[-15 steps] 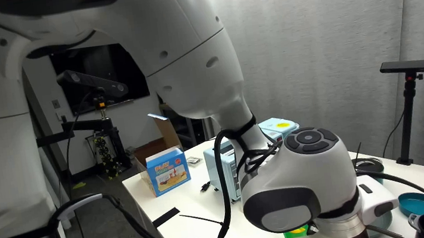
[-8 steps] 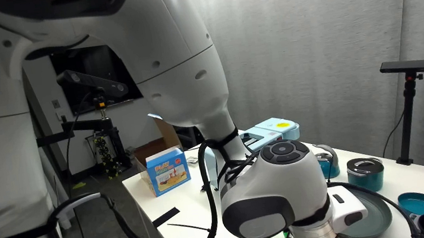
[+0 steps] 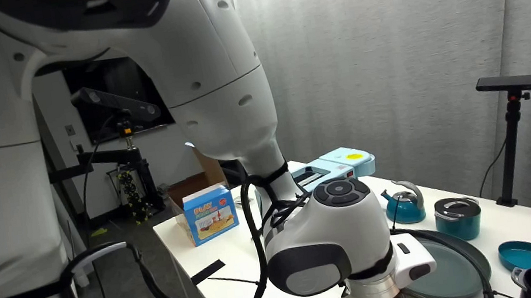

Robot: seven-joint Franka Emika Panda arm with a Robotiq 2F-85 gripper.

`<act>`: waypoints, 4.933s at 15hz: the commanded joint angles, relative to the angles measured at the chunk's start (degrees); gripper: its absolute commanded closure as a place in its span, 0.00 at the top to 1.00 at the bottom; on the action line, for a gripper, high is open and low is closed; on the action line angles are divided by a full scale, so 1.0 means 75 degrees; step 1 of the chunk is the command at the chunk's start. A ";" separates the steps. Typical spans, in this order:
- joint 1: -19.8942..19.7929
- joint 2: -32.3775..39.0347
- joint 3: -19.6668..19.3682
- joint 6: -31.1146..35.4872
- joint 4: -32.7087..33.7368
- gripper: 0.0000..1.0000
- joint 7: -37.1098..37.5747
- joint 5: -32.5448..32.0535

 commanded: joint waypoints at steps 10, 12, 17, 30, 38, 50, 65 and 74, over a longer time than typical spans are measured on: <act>-0.0656 0.0556 0.0764 -0.0070 0.0360 1.00 -0.0118 0.0542; -0.0814 0.0689 0.0851 -0.0072 0.0462 1.00 -0.0121 0.0530; -0.1094 0.0983 0.0966 -0.0055 0.0685 1.00 -0.0081 0.0462; -0.1106 0.1532 0.1013 -0.0100 0.1066 0.88 -0.0022 0.0392; -0.0982 0.1674 0.0902 -0.0045 0.1159 0.18 0.0019 0.0351; -0.0273 0.1106 0.0548 -0.0002 0.0890 0.04 0.0127 0.0214; 0.1085 -0.0021 -0.1386 -0.0079 0.0919 0.04 0.3007 -0.3965; 0.1617 -0.0280 -0.2105 0.0071 0.1185 0.04 0.2998 -0.4179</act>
